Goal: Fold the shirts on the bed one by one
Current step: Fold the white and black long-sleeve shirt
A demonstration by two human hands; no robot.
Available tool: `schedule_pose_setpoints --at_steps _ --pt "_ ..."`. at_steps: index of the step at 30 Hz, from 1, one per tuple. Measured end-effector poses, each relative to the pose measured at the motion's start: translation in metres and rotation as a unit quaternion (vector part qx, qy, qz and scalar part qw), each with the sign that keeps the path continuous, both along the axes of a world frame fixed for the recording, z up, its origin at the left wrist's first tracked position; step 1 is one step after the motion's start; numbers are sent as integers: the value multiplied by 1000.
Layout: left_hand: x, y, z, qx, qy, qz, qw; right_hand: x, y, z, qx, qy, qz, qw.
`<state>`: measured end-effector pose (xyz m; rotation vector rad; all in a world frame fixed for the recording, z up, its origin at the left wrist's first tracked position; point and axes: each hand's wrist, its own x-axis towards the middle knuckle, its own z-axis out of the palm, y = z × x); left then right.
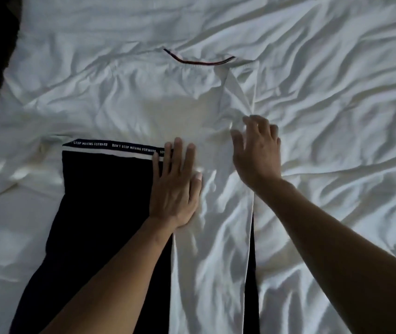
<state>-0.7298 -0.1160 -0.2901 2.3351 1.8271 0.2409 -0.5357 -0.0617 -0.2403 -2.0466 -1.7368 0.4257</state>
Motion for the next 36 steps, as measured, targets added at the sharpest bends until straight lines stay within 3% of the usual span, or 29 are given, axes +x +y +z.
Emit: schedule_pose_setpoints --at_steps 11,16,23,29,33,36 --pt "-1 2 -12 25 1 12 1000 -2 158 -14 -85 10 -112 990" --pt "-1 3 -20 36 2 14 999 8 183 -19 -98 28 -154 983" --pt "-1 4 -22 39 0 17 999 15 187 -21 -77 54 -133 987" --pt "0 4 -23 44 -4 19 999 7 88 2 85 39 -73 993" --pt "0 4 -24 44 -1 18 999 -25 -39 -7 -41 -15 80 996" --pt "1 4 -22 43 -11 16 999 -24 -88 -36 -59 -72 132 987"
